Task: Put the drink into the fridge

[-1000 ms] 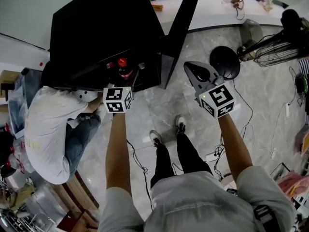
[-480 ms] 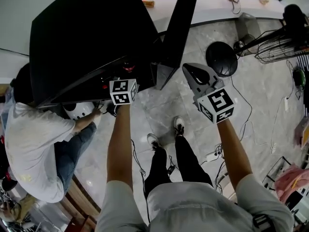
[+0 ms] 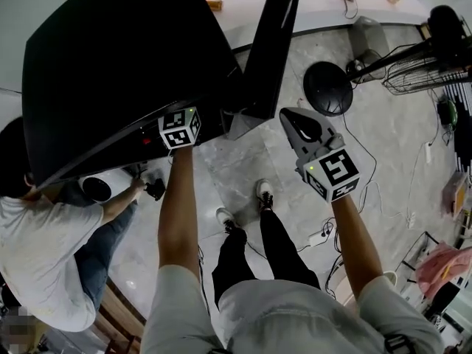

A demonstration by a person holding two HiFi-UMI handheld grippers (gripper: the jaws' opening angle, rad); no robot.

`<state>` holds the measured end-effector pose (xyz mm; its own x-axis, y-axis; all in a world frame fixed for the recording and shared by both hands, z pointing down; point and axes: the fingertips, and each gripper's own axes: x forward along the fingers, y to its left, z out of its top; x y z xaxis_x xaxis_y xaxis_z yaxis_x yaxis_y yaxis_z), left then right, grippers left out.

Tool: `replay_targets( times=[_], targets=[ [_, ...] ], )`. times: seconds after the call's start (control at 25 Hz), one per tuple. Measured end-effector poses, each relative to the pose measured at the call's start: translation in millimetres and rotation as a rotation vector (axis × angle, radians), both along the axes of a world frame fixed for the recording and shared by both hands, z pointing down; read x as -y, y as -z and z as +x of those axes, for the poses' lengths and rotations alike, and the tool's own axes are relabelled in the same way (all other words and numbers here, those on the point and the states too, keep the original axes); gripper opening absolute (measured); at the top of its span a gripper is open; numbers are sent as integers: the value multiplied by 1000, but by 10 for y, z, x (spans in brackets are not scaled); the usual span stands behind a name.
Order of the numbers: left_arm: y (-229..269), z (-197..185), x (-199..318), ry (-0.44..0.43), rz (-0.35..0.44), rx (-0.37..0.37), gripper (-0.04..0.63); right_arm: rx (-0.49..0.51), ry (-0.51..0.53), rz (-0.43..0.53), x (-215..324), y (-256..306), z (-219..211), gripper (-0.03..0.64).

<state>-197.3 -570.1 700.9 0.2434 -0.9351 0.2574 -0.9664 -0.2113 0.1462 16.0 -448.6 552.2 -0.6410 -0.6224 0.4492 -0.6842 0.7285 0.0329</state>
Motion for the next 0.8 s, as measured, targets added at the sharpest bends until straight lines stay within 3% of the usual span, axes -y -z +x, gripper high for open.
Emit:
replay_targets(
  times=[0.24,0.44,0.8],
  targets=[
    [18,-74,153,34,39,48,308,6,-22,-15,15,-91,66,2],
    [-139,-45,96,16,-30,58,308,10,-8,-16,-1,-92,-10,2],
    [-43,-114,-257,17,-73,57,310,25,5,21,-90,143,-39,2]
  ],
)
